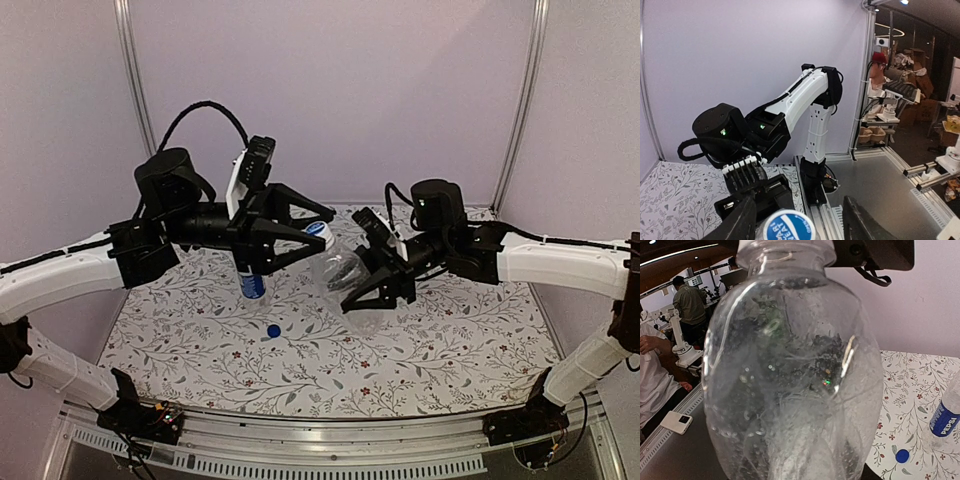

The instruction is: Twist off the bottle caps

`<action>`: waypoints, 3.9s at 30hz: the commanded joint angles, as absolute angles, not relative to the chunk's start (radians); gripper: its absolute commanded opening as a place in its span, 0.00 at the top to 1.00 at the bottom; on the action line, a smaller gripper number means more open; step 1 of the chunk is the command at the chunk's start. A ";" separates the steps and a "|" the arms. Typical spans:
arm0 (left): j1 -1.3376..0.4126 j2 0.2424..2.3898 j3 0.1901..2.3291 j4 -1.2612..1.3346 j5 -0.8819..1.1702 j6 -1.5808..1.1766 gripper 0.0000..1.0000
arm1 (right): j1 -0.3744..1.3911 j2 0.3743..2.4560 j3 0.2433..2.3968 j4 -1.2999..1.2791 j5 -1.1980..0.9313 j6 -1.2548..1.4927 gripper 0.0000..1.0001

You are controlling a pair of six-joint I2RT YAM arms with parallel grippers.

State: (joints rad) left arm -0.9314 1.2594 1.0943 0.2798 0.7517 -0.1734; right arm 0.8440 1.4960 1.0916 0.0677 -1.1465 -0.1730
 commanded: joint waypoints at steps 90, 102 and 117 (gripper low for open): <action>-0.908 1.298 1.118 0.334 0.819 -0.165 0.40 | 0.836 1.491 1.094 0.102 -1.155 -0.152 0.75; -0.907 1.308 1.117 0.331 0.815 -0.161 0.56 | 0.836 1.487 1.094 0.103 -1.135 -0.148 0.75; -0.907 1.276 1.084 0.320 0.754 -0.186 0.81 | 0.829 1.465 1.082 0.098 -0.941 -0.127 0.75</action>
